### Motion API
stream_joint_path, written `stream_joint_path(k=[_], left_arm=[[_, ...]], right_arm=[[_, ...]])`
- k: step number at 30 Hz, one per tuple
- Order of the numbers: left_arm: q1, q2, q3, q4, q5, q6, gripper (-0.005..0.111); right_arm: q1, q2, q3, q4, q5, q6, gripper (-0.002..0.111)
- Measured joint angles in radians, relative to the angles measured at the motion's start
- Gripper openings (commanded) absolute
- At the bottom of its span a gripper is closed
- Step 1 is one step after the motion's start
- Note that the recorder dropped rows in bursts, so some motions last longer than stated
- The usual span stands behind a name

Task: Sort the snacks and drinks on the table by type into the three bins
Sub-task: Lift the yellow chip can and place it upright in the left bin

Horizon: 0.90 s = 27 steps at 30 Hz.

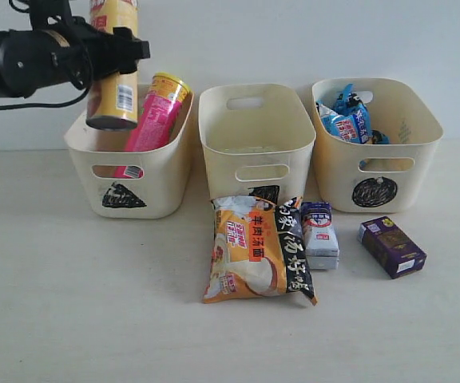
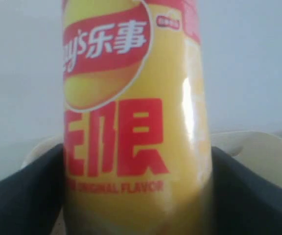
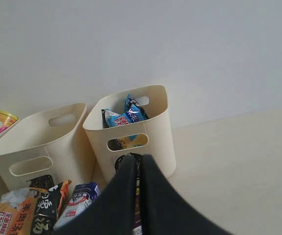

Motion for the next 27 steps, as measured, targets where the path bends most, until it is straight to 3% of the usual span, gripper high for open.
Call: stream_joint_path(k=[5, 6, 12, 15, 18, 20, 21, 22, 23, 24, 25, 27], left_arm=[[0.017, 0.081, -0.012, 0.0, -0.006, 0.005, 0.032], [0.017, 0.093, -0.022, 0.0, -0.006, 0.007, 0.045], [0.025, 0.153, -0.073, 0.0, -0.004, 0.04, 0.088], [0.058, 0.155, -0.079, 0.0, 0.043, 0.062, 0.096], [0.079, 0.14, -0.079, 0.0, 0.106, 0.068, 0.089], [0.079, 0.118, -0.079, 0.0, 0.128, 0.068, 0.077], [0.079, 0.102, -0.079, 0.0, 0.14, 0.068, 0.067], [0.079, 0.082, -0.079, 0.0, 0.156, 0.068, 0.047], [0.079, 0.045, -0.079, 0.0, 0.188, 0.068, 0.038], [0.079, 0.029, -0.079, 0.0, 0.213, 0.068, 0.018], [0.079, -0.009, -0.079, 0.0, 0.258, 0.068, 0.009], [0.079, -0.049, -0.079, 0.0, 0.316, 0.068, 0.005]], right_arm=[[0.0, 0.0, 0.0, 0.0, 0.0, 0.0, 0.0], [0.0, 0.0, 0.0, 0.0, 0.0, 0.0, 0.0], [0.0, 0.0, 0.0, 0.0, 0.0, 0.0, 0.0], [0.0, 0.0, 0.0, 0.0, 0.0, 0.0, 0.0], [0.0, 0.0, 0.0, 0.0, 0.0, 0.0, 0.0], [0.0, 0.0, 0.0, 0.0, 0.0, 0.0, 0.0], [0.0, 0.0, 0.0, 0.0, 0.0, 0.0, 0.0], [0.0, 0.0, 0.0, 0.0, 0.0, 0.0, 0.0], [0.0, 0.0, 0.0, 0.0, 0.0, 0.0, 0.0], [0.0, 0.0, 0.0, 0.0, 0.0, 0.0, 0.0], [0.0, 0.0, 0.0, 0.0, 0.0, 0.0, 0.0], [0.0, 0.0, 0.0, 0.0, 0.0, 0.0, 0.0]])
